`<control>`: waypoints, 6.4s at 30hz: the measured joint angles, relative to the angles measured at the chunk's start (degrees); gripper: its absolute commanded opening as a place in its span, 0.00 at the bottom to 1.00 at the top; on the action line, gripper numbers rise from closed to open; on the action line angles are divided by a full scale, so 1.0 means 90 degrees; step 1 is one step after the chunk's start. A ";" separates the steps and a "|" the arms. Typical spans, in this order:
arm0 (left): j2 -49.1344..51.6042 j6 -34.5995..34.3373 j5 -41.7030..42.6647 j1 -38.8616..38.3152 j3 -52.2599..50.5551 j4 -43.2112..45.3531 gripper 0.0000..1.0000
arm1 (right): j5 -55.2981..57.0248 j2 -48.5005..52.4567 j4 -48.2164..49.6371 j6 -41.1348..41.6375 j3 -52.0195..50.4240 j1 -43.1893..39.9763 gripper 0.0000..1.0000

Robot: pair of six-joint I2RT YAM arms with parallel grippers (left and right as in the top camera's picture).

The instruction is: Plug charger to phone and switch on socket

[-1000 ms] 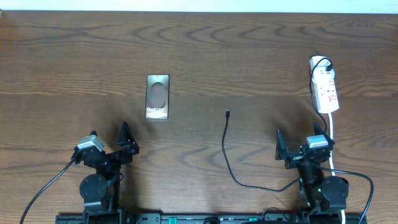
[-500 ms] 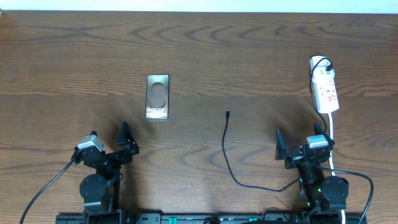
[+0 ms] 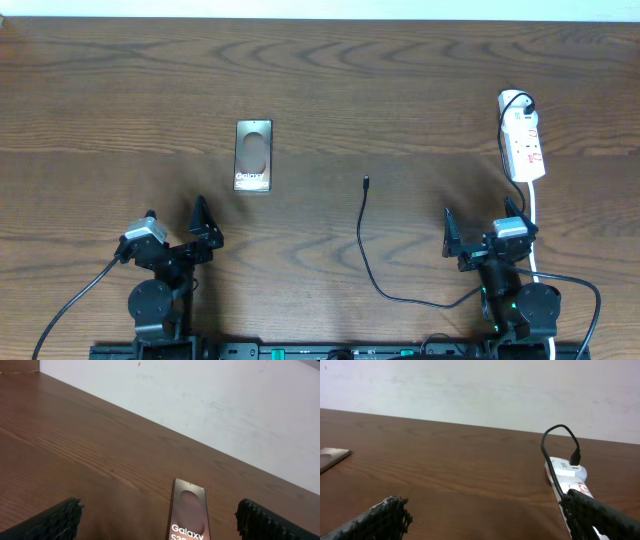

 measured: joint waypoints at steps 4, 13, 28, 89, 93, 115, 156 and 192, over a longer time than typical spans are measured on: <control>0.0000 0.0000 0.0000 0.0000 0.0000 0.0000 0.98 | 0.0000 0.0000 0.0002 0.0000 0.0000 0.0000 0.99; 0.0000 0.0000 0.0000 0.0000 0.0000 0.0000 0.98 | 0.0002 0.0000 0.0000 0.0000 0.0000 0.0000 0.99; 0.0000 0.0000 0.0000 0.0000 0.0000 0.0000 0.98 | 0.0002 0.0000 0.0000 0.0000 0.0000 0.0000 0.99; 0.9763 0.0811 0.0840 -0.0005 0.8976 -0.7531 0.56 | 0.0075 0.0007 -0.0010 0.0000 -0.0002 -0.0002 0.99; 0.9964 0.0809 0.0840 -0.0005 0.8976 -0.7203 0.82 | 0.0075 0.0007 -0.0010 0.0000 -0.0002 -0.0002 0.99; 1.0530 0.0833 0.0838 -0.0566 0.8777 -0.6071 0.99 | 0.0075 0.0007 -0.0010 0.0000 -0.0002 -0.0002 0.99; 1.3007 0.0512 0.0478 -0.1566 0.8731 -0.5030 0.84 | 0.0075 0.0007 -0.0012 0.0000 -0.0002 -0.0002 0.99; 1.3029 0.0352 0.0012 -0.1596 0.8731 -0.4510 0.98 | 0.0075 0.0007 -0.0010 0.0000 -0.0002 -0.0002 0.99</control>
